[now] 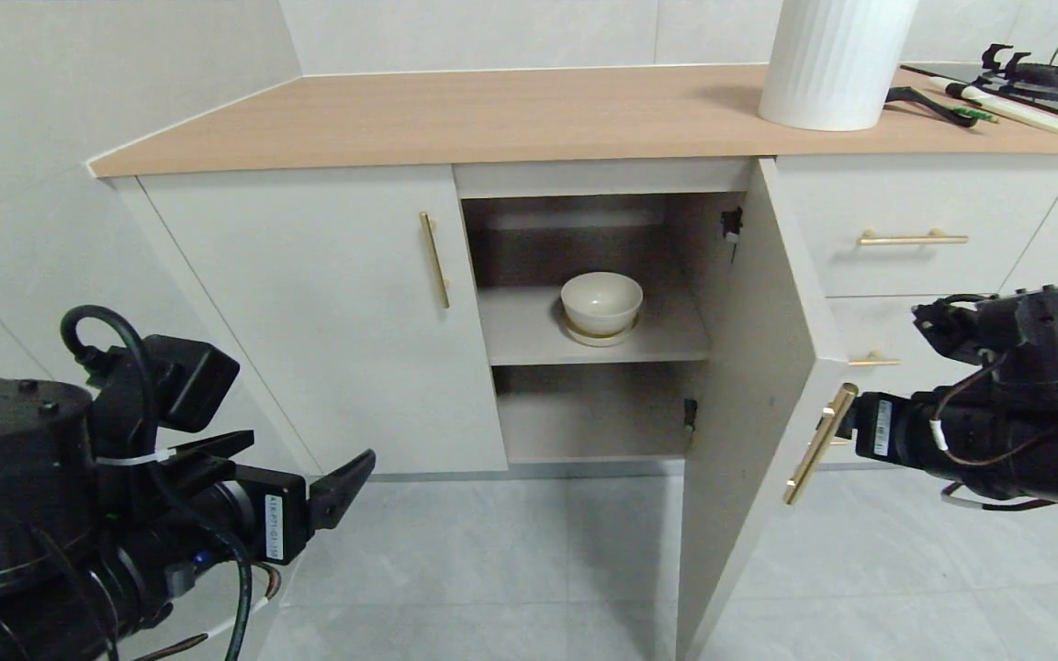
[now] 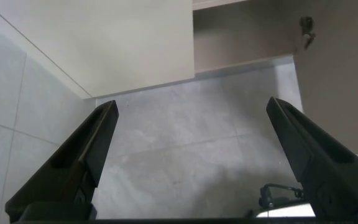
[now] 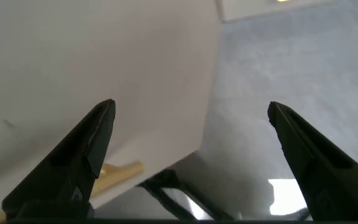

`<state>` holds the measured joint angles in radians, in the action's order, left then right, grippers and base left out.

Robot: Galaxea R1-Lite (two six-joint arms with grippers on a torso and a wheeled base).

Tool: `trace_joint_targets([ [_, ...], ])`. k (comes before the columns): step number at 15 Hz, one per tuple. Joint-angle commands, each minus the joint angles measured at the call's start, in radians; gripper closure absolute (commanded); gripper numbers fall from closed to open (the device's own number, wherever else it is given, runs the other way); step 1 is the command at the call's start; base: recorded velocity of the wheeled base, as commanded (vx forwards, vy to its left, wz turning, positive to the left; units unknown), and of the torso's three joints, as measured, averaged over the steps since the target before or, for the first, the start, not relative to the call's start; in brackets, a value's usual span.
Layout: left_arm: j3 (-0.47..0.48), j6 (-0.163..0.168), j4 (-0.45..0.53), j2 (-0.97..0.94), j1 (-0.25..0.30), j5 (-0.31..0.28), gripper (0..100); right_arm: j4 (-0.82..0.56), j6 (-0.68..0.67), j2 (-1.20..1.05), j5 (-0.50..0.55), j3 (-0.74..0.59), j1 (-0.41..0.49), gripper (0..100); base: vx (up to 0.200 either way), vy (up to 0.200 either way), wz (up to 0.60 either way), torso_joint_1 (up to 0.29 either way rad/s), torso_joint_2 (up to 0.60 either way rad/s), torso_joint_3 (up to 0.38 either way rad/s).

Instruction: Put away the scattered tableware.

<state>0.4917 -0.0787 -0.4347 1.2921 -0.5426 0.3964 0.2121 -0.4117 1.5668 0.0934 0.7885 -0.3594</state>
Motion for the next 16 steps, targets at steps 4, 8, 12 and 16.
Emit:
trace_joint_targets([
  [4,0.004,-0.001,-0.007,0.003,0.001,-0.004,0,0.165,-0.009,0.229,-0.014,0.061,-0.089,0,0.0,0.0,0.0,0.0,0.0,0.0],
  [8,0.002,0.0,-0.006,0.018,0.001,-0.002,0,0.286,-0.072,0.285,-0.011,0.038,-0.099,0,0.0,0.0,0.0,0.0,0.0,0.0],
  [12,0.002,0.002,-0.003,0.013,0.001,-0.001,0,0.339,-0.091,0.292,-0.003,0.038,-0.101,0,0.0,0.0,0.0,0.0,0.0,0.0],
  [16,0.001,0.002,0.001,0.013,0.001,-0.001,0,0.435,-0.134,0.328,-0.001,0.04,-0.102,0,0.15,0.0,0.0,0.001,0.0,0.003],
])
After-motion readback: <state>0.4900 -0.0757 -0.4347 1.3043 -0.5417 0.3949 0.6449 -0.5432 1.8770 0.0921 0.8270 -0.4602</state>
